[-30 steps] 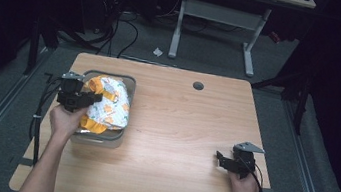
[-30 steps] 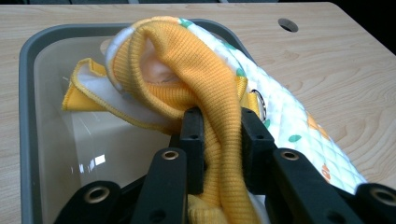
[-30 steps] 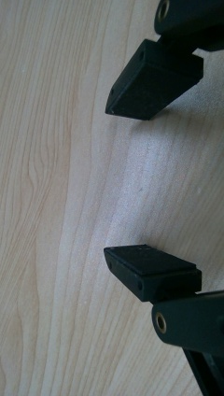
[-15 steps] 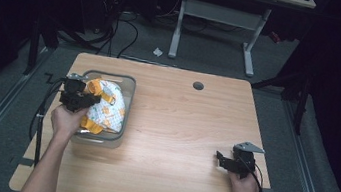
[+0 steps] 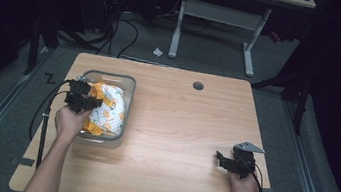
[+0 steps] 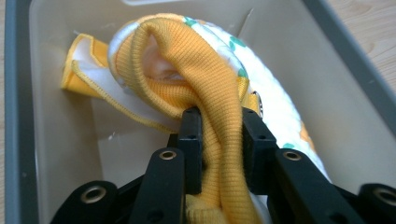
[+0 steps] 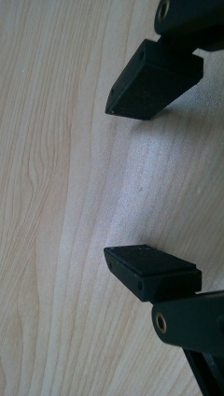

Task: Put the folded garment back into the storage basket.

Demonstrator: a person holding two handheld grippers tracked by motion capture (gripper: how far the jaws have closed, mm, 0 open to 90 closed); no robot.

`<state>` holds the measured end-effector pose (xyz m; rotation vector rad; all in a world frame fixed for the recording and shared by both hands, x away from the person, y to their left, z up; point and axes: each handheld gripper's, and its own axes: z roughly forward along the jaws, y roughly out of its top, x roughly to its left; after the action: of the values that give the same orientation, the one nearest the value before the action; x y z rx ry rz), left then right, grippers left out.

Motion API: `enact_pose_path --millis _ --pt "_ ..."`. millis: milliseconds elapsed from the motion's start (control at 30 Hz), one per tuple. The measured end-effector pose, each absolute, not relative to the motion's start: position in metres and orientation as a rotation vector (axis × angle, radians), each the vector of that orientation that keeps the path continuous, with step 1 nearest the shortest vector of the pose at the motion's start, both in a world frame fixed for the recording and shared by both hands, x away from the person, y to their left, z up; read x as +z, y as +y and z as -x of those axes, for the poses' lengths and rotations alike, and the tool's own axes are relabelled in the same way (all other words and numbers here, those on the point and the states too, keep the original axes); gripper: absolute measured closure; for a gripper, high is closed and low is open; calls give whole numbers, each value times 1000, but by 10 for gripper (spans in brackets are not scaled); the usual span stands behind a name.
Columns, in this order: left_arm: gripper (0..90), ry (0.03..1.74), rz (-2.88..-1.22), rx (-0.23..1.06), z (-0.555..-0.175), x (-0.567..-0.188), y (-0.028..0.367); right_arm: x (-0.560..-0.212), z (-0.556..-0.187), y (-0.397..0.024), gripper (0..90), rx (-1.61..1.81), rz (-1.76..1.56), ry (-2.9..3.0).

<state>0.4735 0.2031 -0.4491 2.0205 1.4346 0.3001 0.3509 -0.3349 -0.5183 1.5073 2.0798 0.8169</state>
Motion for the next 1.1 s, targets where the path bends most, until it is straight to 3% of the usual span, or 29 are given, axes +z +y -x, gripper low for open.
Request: enact_pose_path --millis 600,700,833,967,1100 --pt "673 1468 -2064 315 -478 -453 201 -518 -351 -335 269 817 -1508 2080" --pt "631 1488 -2074 318 -480 -454 201 -518 -351 -335 269 817 -1508 2080" --pt "480 1533 -2059 346 -480 -454 202 -518 -351 -335 269 817 -1507 2080" --pt "387 1545 -2013 361 -477 -452 205 -518 -351 -335 269 817 -1509 2080" --pt "356 1523 -1992 378 -471 -447 206 -518 -351 -335 269 816 -1506 2080"
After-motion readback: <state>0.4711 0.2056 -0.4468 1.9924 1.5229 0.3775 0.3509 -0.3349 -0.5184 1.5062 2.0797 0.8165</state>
